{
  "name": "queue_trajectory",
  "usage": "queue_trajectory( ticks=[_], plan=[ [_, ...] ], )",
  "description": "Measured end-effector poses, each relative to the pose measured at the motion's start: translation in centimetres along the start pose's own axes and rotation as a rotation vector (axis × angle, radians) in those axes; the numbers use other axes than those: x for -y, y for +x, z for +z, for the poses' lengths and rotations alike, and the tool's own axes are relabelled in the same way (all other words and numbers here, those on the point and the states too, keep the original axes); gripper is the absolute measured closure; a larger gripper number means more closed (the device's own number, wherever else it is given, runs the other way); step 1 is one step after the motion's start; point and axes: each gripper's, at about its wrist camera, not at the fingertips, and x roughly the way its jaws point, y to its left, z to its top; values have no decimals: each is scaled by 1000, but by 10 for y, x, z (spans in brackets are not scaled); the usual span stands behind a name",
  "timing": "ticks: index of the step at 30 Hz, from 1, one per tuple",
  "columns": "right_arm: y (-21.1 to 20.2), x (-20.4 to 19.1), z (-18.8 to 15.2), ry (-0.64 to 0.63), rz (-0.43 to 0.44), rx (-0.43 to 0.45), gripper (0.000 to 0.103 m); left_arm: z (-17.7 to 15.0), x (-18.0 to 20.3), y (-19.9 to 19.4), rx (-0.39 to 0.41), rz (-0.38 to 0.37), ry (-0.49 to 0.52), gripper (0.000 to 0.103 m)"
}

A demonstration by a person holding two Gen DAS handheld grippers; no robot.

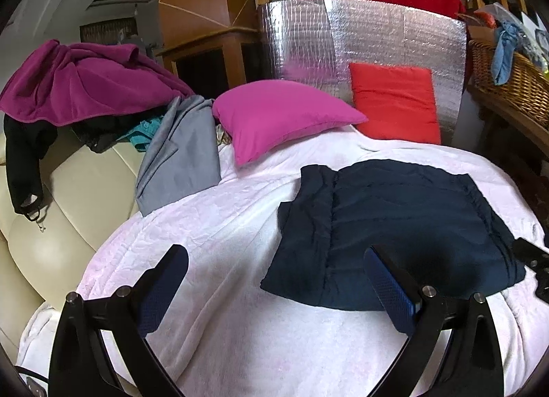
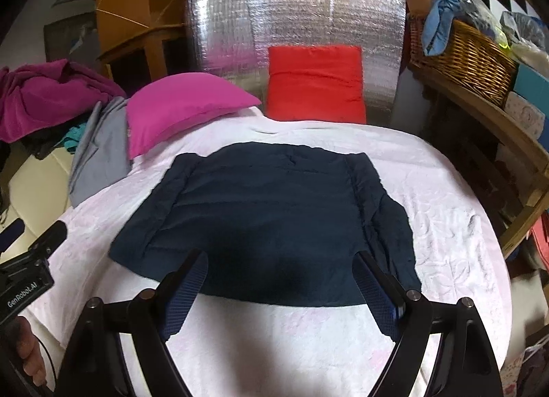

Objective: Fold large clothes
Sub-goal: 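Lower both grippers onto the navy jacket and grasp its folded edge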

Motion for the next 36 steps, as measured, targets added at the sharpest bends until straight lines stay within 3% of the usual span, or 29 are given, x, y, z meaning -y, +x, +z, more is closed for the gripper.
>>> queue_trajectory(
  ticks=[6, 10, 16, 19, 24, 29, 32, 36],
  plan=[
    [25, 46, 5, 33, -14, -11, 15, 8, -13, 54, -60, -32, -35, 1],
    [45, 109, 5, 172, 29, -31, 15, 9, -45, 116, -166, -60, -180, 2],
    [97, 202, -5, 408, 76, -96, 15, -11, -96, 178, -249, -15, -408, 2],
    [132, 226, -13, 460, 74, -142, 15, -21, -104, 200, -313, -74, -461, 2],
    [180, 246, -25, 571, 177, -207, 15, -24, -94, 216, -347, -201, -443, 4],
    [208, 240, -31, 622, 283, -251, 15, -22, -83, 229, -355, -321, -449, 34],
    [217, 225, -28, 588, 295, -268, 15, -22, -75, 232, -353, -336, -444, 39],
    [219, 211, -20, 573, 288, -264, 36, -22, -66, 241, -365, -331, -441, 39]
  ],
)
